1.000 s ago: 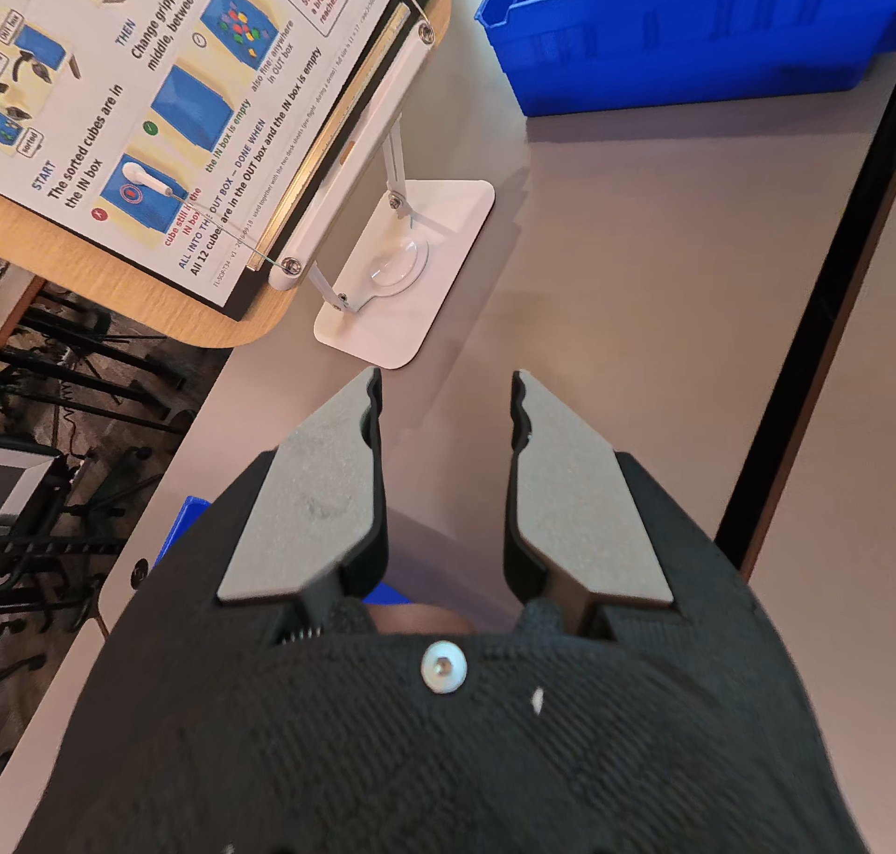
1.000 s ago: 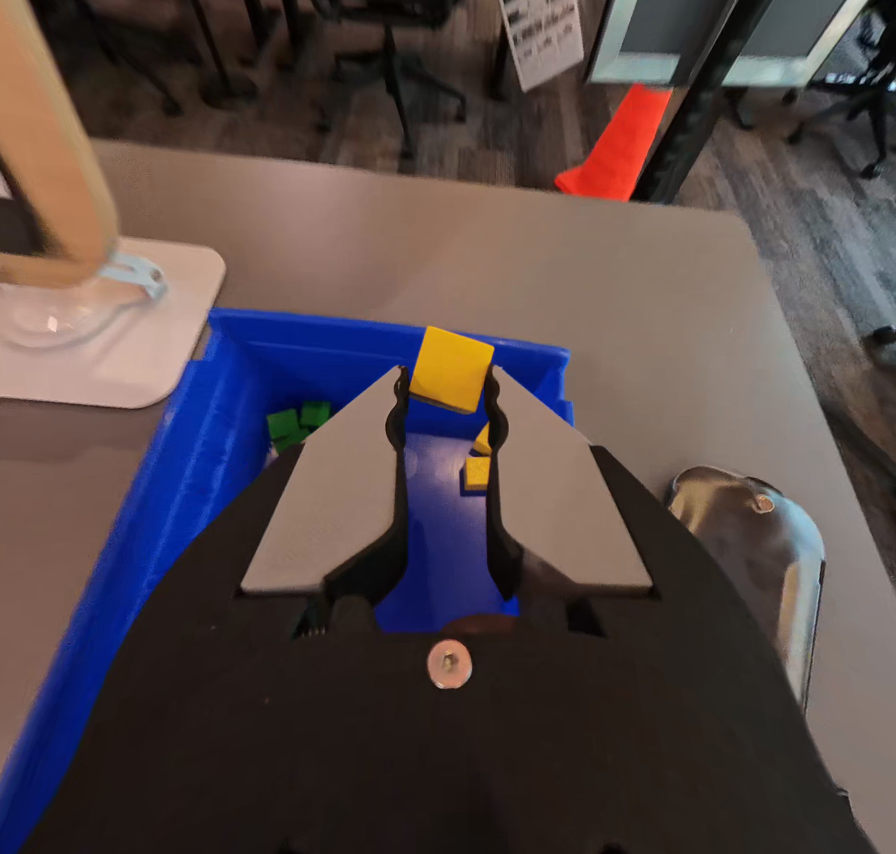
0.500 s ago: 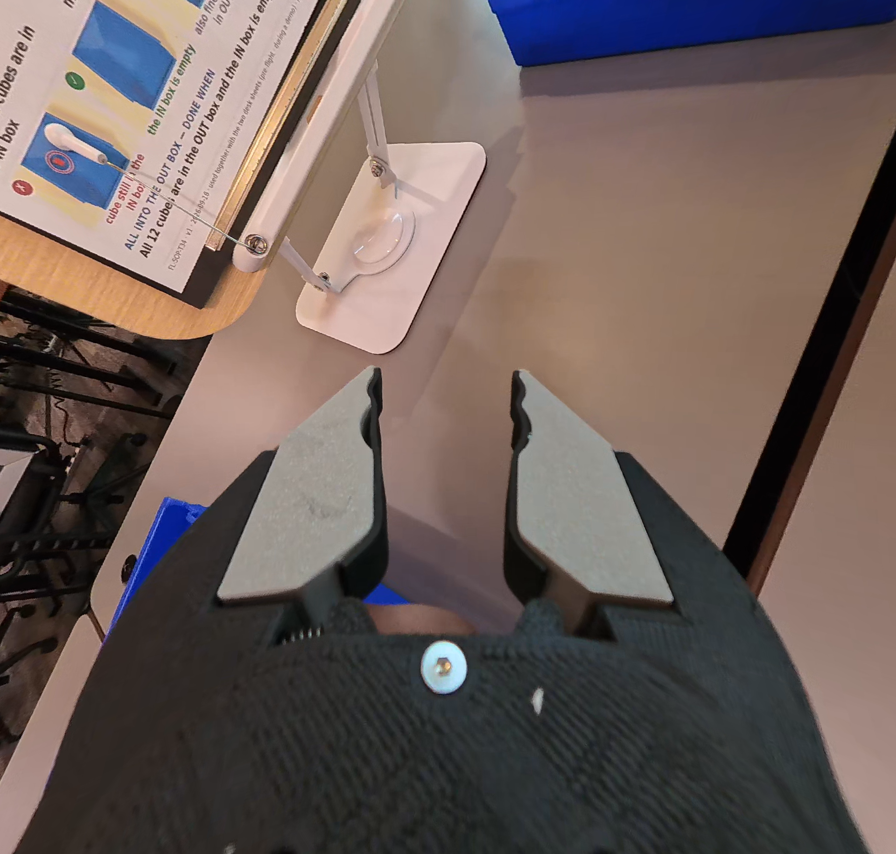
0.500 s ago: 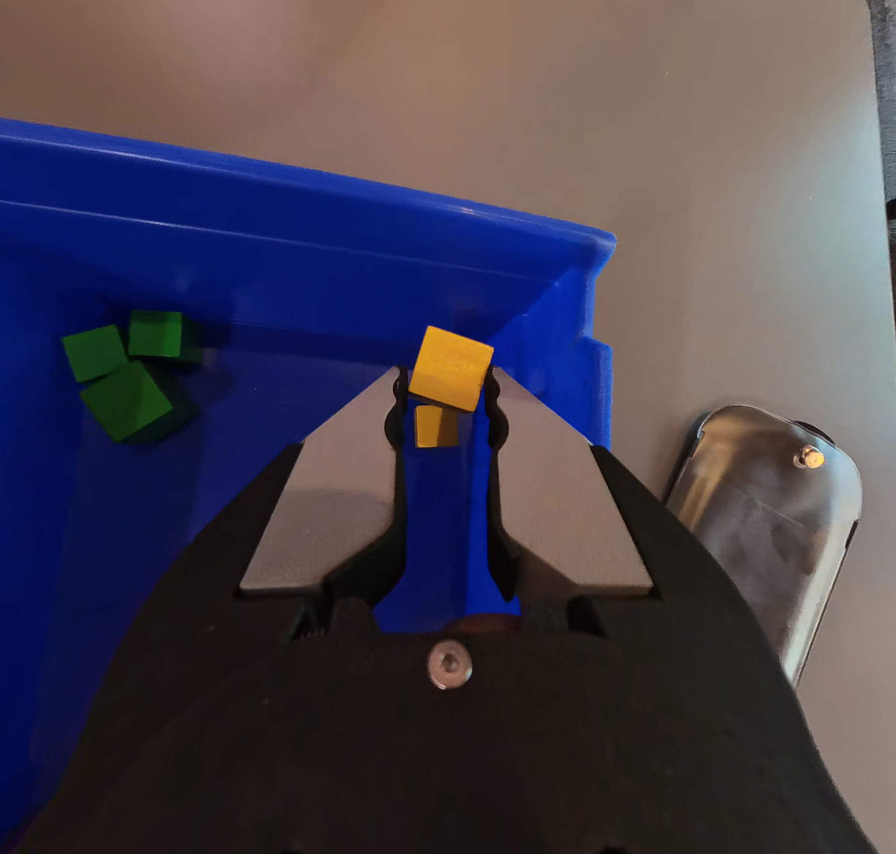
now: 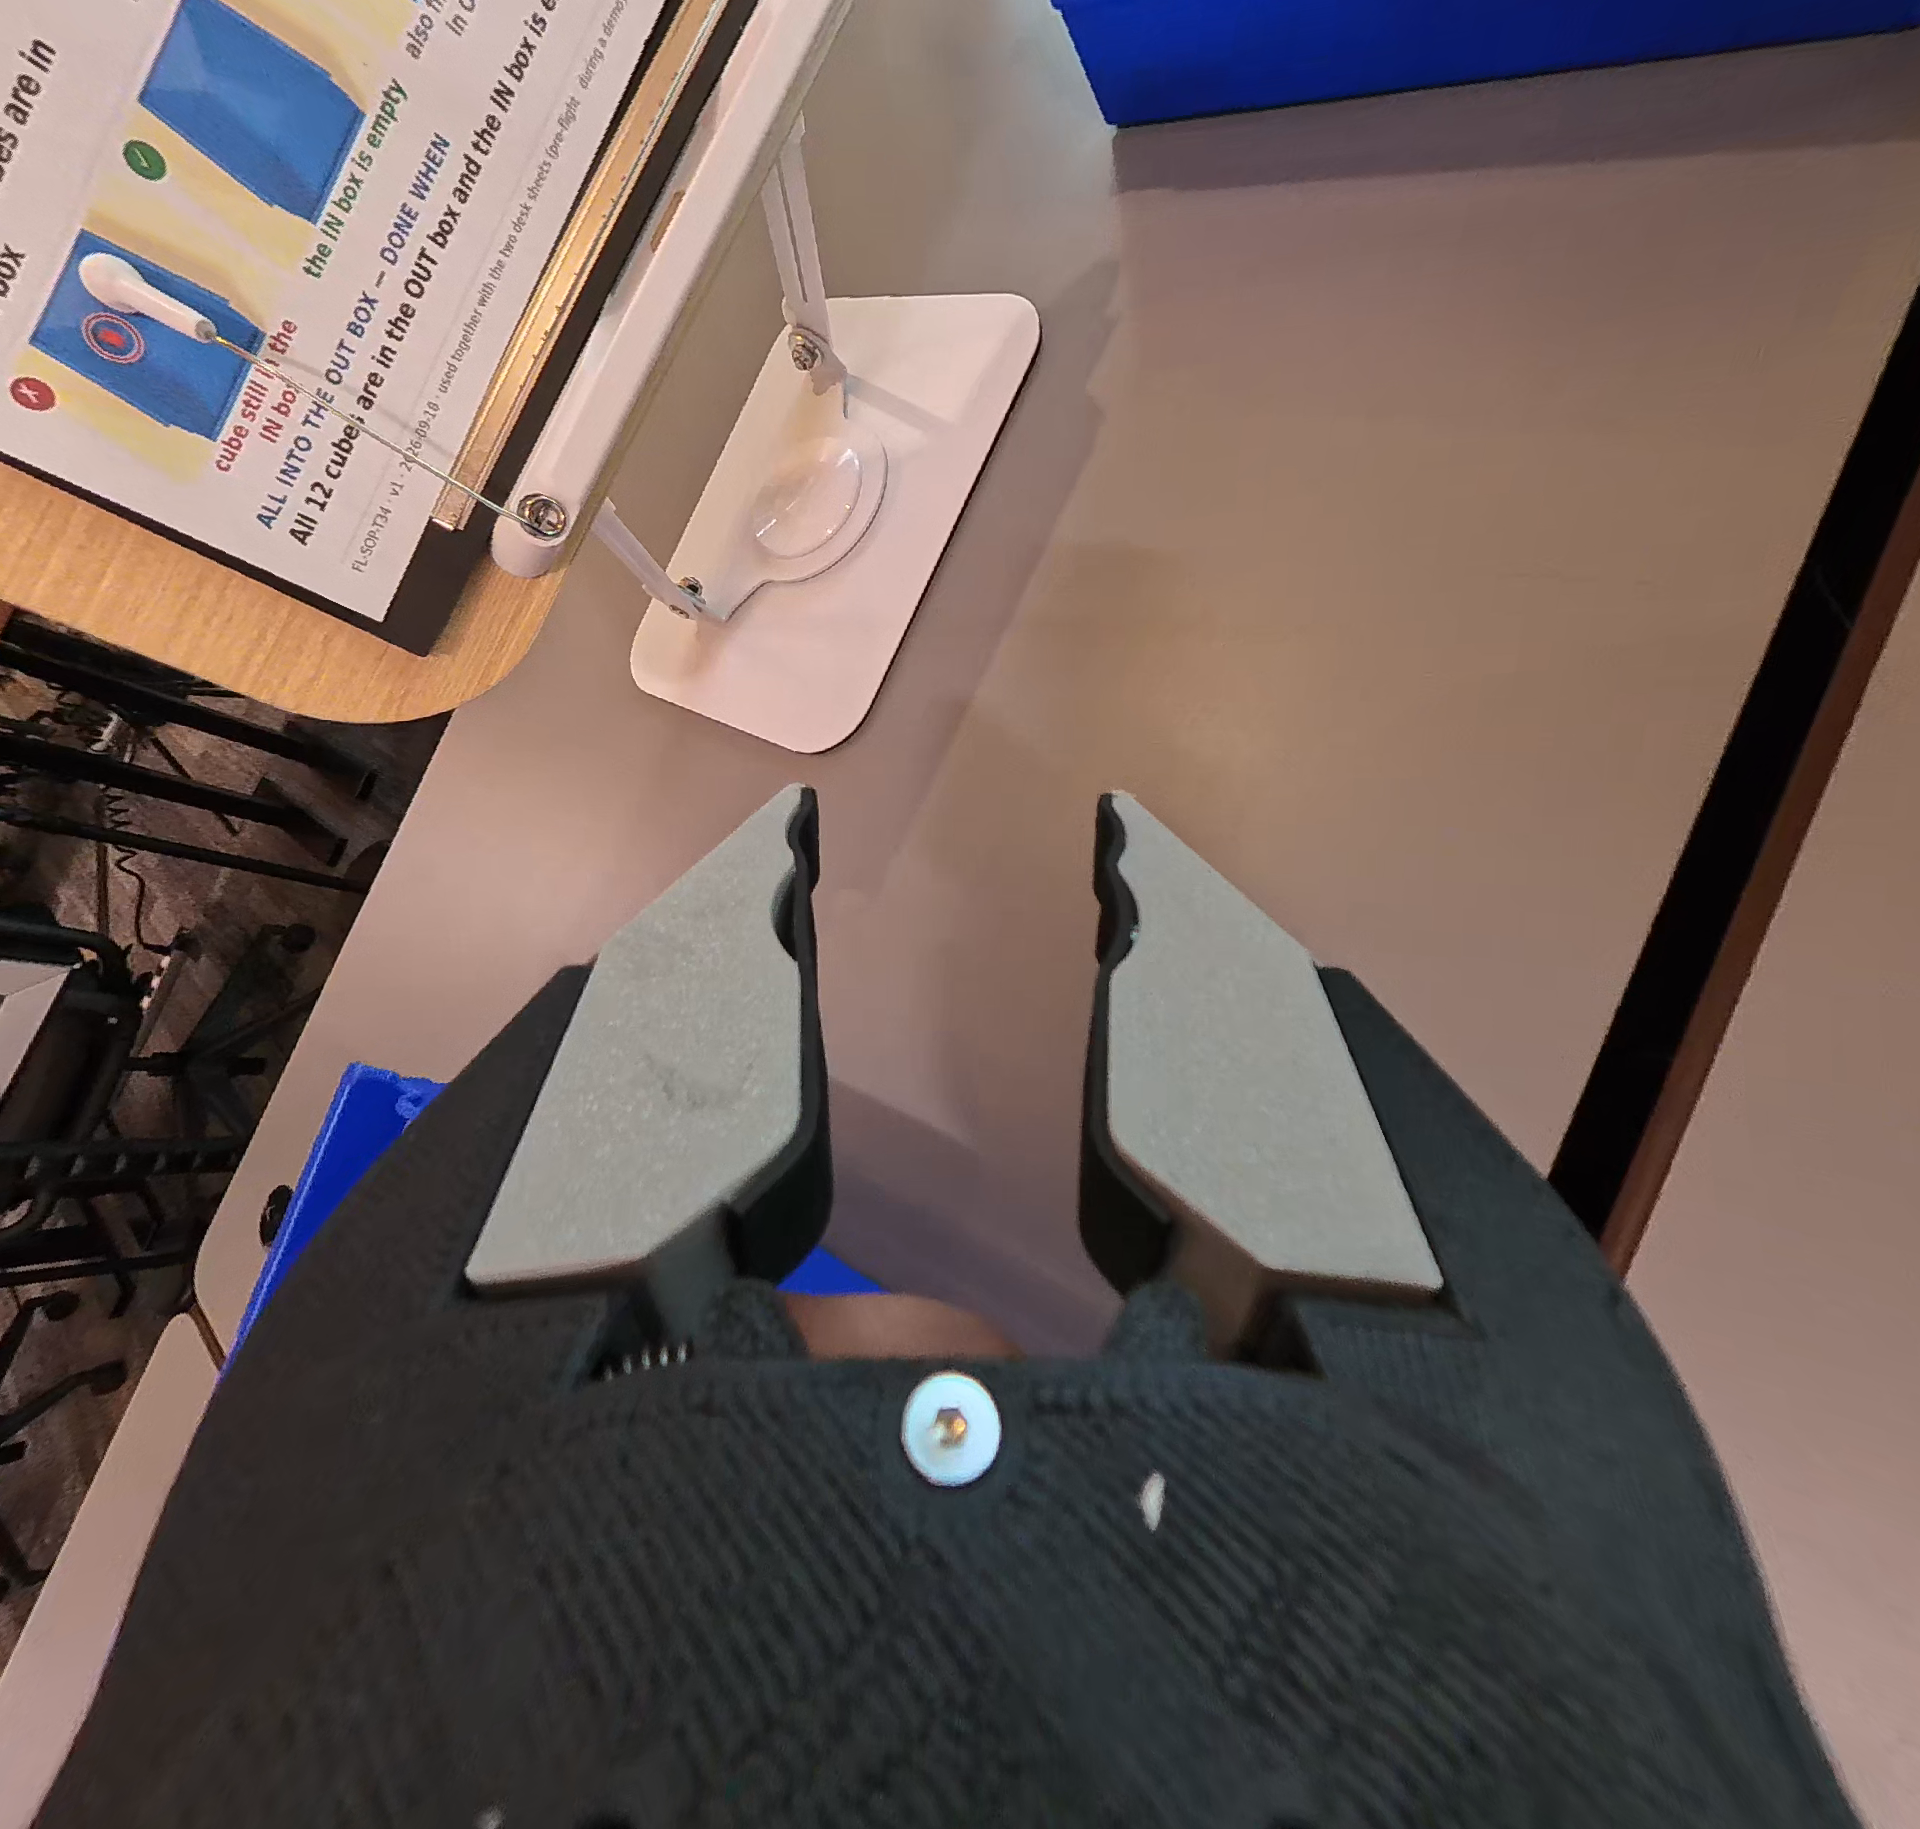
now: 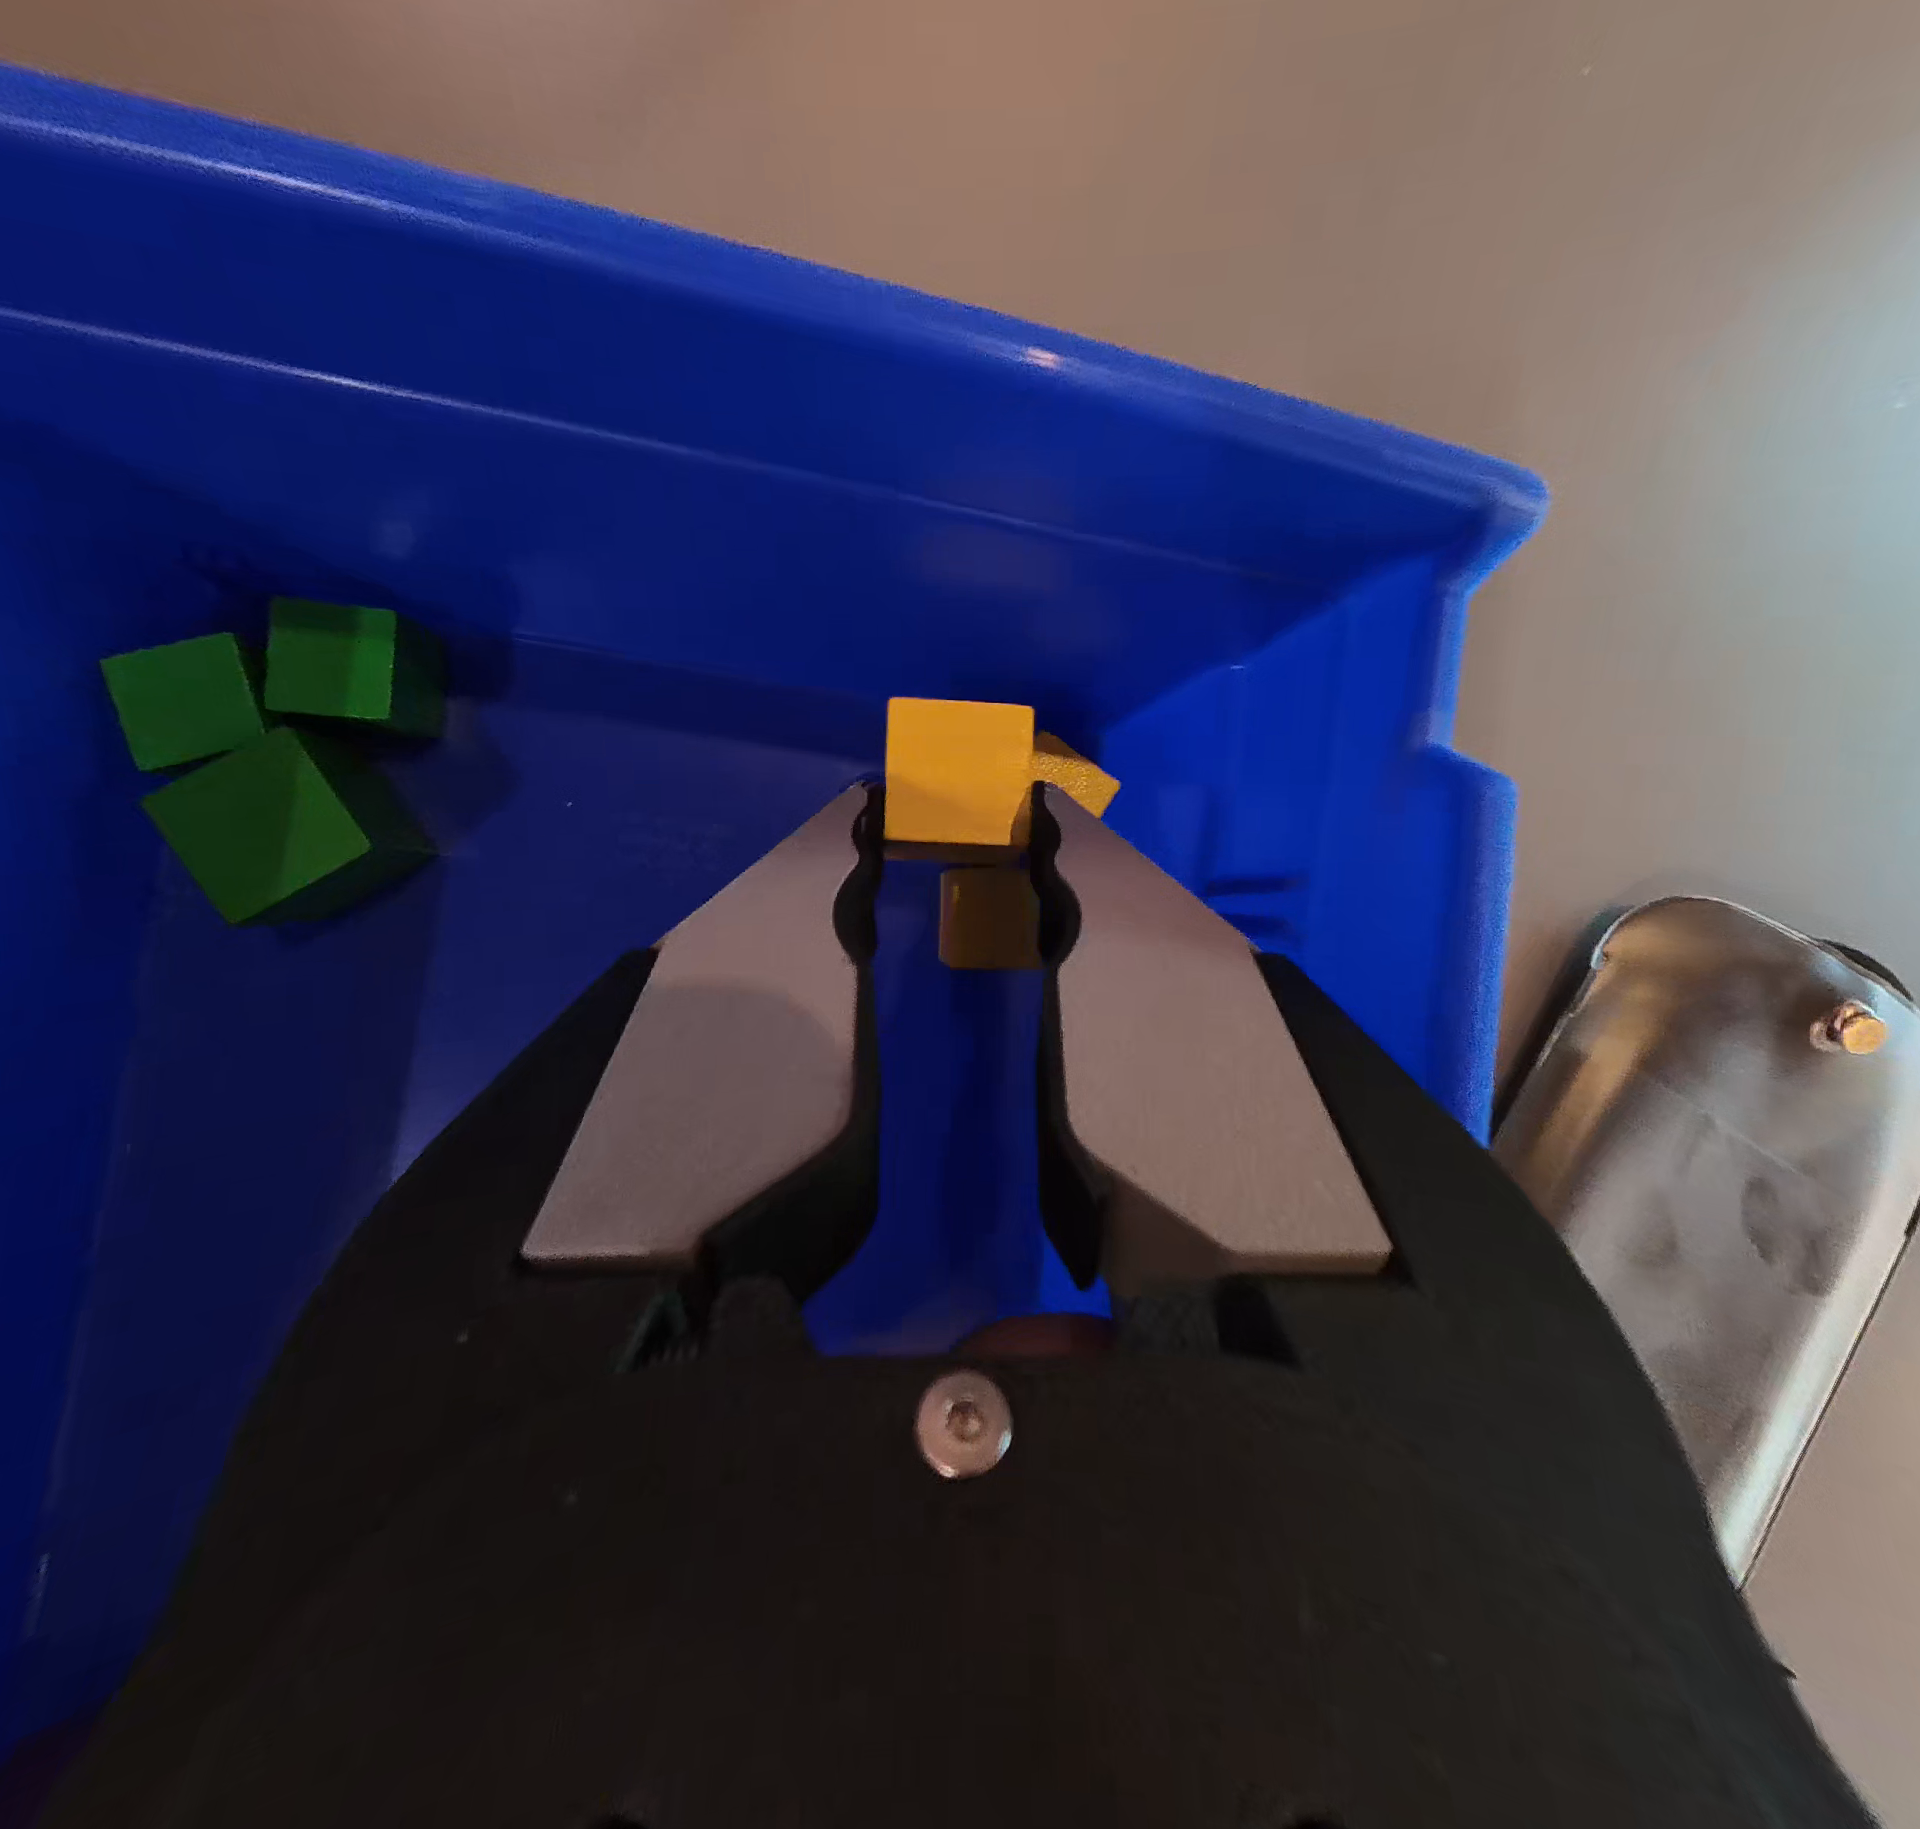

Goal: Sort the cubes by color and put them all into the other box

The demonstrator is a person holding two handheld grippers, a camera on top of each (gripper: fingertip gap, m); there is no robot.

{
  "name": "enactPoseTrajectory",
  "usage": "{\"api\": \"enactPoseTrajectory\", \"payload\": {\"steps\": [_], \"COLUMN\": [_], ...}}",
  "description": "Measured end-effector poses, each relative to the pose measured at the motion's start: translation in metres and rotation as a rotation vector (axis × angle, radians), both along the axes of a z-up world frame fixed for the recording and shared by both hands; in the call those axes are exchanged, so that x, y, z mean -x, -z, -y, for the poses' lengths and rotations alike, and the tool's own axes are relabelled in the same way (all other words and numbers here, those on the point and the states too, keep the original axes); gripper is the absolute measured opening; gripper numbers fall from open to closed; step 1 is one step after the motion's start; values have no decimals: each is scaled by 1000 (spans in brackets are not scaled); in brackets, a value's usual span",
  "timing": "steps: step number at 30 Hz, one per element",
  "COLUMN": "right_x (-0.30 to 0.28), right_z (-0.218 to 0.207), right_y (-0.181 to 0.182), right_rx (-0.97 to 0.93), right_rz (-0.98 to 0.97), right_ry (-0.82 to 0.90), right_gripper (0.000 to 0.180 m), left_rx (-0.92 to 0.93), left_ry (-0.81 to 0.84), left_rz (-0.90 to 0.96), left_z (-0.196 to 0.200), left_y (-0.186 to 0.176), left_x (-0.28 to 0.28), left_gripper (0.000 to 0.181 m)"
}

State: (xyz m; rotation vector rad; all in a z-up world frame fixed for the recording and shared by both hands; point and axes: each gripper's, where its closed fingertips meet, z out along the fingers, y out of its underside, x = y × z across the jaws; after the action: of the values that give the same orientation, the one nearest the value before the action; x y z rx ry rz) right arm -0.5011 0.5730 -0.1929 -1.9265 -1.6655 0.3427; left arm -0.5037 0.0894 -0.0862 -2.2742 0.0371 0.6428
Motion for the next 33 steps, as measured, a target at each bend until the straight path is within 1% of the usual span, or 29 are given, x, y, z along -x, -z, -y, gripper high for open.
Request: {"api": "enactPoseTrajectory", "payload": {"steps": [10, 16, 19, 23, 26, 29, 30, 31, 33], "right_x": [-8, -7, -4, -3, 4, 7, 6, 4, -6], "right_z": [0, 4, 6, 13, 33, 53, 49, 39, 20], "right_y": [4, -7, -12, -10, -9, -5, -3, 0, 7], "right_rx": [-19, -23, -37, -21, 93, 220, 211, 170, 84], "right_rz": [65, 38, 24, 30, -7, -22, -14, 4, 63], "right_ry": [-4, -8, -16, -37, -91, -151, -133, -98, -43], "right_gripper": [27, 36, 34, 29, 27, 8, 2, 0, 0], "left_rx": [15, 13, 15, 14, 18, 18, 17, 17, 17], "left_ry": [3, 6, 7, 7, 6, 5, 4, 4, 4], "left_rz": [5, 3, 2, 2, 4, 4, 5, 5, 6], "left_z": [-1, -1, -1, -1, -1, -1, -1, -1, -1], "left_y": [5, 4, 4, 4, 5, 5, 5, 5, 5], "left_x": [-1, -2, -2, -2, -2, -2, -2, -2, -2], "left_gripper": [51, 51, 51, 51, 51, 51, 51, 51, 51]}}
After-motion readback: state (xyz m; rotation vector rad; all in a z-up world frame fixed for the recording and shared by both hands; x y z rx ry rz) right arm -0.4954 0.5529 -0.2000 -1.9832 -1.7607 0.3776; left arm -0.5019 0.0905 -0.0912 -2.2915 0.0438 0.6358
